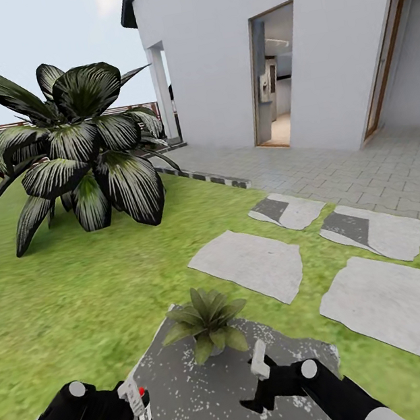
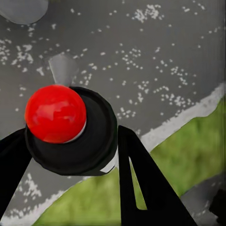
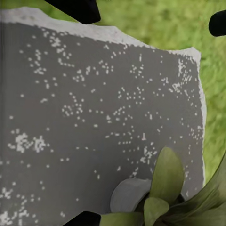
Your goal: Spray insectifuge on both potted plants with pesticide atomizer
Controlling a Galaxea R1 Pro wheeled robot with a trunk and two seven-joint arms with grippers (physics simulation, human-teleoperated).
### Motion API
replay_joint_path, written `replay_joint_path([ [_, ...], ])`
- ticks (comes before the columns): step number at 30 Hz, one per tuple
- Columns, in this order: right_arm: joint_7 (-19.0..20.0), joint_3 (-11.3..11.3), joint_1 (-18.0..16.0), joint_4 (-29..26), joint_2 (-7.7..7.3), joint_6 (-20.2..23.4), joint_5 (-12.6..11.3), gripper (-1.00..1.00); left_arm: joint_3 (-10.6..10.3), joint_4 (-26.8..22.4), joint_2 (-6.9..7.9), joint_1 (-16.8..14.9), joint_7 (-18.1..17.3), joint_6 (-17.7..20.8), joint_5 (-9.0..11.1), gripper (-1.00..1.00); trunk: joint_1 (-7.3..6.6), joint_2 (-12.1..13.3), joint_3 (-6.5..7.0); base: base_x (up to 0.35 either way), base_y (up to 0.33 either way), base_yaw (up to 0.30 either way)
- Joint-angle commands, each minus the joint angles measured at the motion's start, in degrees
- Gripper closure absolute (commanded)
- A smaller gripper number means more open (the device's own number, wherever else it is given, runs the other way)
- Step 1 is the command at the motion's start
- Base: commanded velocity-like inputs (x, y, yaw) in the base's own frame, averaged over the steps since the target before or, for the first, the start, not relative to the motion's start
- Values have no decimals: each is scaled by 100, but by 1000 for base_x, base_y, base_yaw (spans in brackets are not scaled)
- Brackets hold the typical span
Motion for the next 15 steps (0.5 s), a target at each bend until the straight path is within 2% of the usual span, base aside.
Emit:
replay_joint_path([
  [1, 7, -10, -3, 1, 3, -46, 75, -100, -151, -23, -46, 1, -33, 26, -41, 100, -1, -2, -5, 0, 0, 0],
  [3, 11, -11, -3, 4, 7, -45, 82, -100, -359, -29, -95, 4, -36, 36, -56, 100, -1, -2, -5, 0, 0, 0],
  [4, 13, -11, -3, 12, 9, -44, 84, -100, -613, -30, -172, 5, -30, 53, -65, 100, -1, -2, -5, 0, 0, 0],
  [6, 63, -6, -6, 20, 12, -44, 91, -100, -782, -30, -328, 5, -22, 62, -81, 100, -1, -2, -5, 0, 0, 0],
  [8, 169, -5, -8, 11, 13, -44, 98, -100, -823, -30, -423, 2, -22, 64, -139, 100, -1, -2, -5, 0, 0, 0],
  [10, 353, -5, -25, 4, 13, -40, 103, -100, -847, -30, -541, 0, -26, 65, -288, 100, -1, -2, -5, 0, 0, 0],
  [15, 533, -4, -172, 12, 14, -36, 111, -100, -858, -30, -869, -2, -35, 70, -876, 100, -1, -2, -5, 0, 0, 0],
])
